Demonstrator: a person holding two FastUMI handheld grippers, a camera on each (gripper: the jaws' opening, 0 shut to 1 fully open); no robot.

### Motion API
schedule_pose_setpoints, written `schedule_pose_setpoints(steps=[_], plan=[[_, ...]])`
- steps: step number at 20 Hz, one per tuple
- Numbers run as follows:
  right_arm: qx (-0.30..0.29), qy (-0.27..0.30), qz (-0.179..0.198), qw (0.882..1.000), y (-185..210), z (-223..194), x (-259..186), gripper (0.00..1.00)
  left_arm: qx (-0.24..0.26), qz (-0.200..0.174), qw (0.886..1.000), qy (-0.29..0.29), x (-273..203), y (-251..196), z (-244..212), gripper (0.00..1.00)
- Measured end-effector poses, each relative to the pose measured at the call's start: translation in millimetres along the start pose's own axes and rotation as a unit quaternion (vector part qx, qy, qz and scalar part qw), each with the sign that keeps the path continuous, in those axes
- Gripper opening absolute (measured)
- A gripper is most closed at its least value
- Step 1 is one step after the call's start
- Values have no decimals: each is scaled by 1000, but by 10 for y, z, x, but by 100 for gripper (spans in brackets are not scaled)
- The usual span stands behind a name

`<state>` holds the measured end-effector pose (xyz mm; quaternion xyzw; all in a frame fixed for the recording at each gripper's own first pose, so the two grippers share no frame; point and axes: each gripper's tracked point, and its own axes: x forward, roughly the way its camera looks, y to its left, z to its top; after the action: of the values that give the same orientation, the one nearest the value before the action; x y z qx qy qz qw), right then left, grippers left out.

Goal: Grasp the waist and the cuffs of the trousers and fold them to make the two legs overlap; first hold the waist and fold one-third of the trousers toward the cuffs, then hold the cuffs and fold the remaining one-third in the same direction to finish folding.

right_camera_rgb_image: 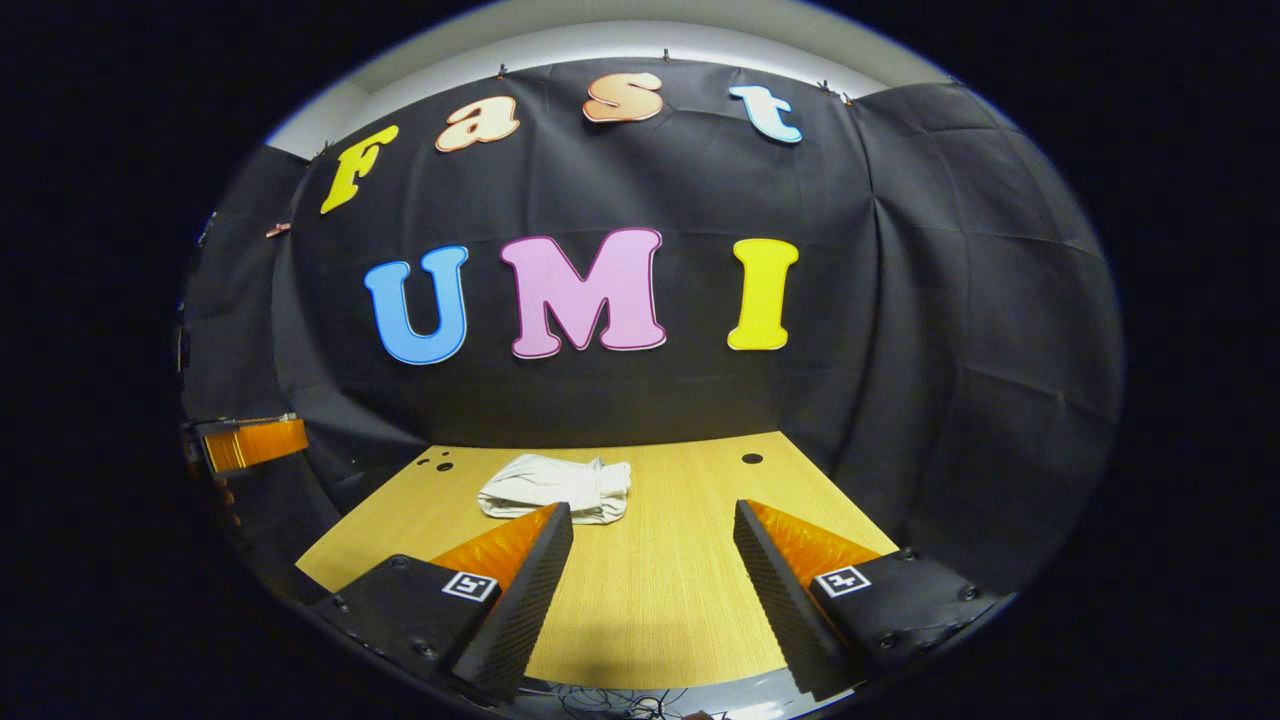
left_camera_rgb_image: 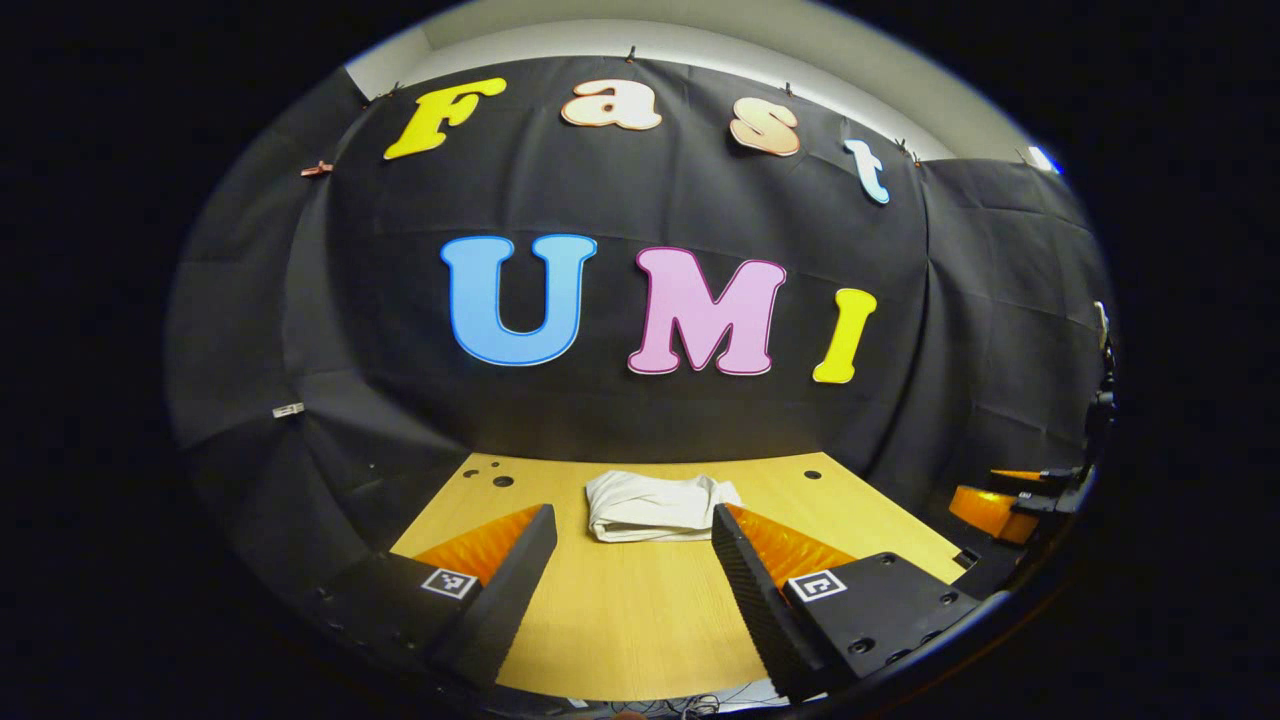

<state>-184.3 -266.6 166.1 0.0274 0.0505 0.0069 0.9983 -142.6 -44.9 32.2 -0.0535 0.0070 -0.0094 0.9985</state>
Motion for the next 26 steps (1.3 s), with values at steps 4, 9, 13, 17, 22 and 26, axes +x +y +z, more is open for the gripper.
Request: schedule_pose_setpoints(steps=[4, 9, 13, 17, 22, 26], plan=[[-11, 0, 12, 1000, 196, -167, -235, 99, -30, 29, 999, 7, -311, 133, -282, 97], [-20, 21, 37, 999, 432, -365, -377, 99, -21, 42, 999, 27, -508, 115, -562, 97], [-20, 38, 55, 998, 576, -548, -431, 99, -15, 22, 999, 31, -602, -41, -597, 97], [-20, 49, 66, 996, 603, -595, -479, 99, -10, 6, 999, 44, -646, -145, -675, 97], [-21, 46, 60, 997, 543, -595, -496, 99, -10, -2, 999, 52, -648, -207, -705, 97], [-29, 40, 55, 997, 483, -516, -456, 98, -14, -2, 999, 53, -633, -209, -744, 97]])
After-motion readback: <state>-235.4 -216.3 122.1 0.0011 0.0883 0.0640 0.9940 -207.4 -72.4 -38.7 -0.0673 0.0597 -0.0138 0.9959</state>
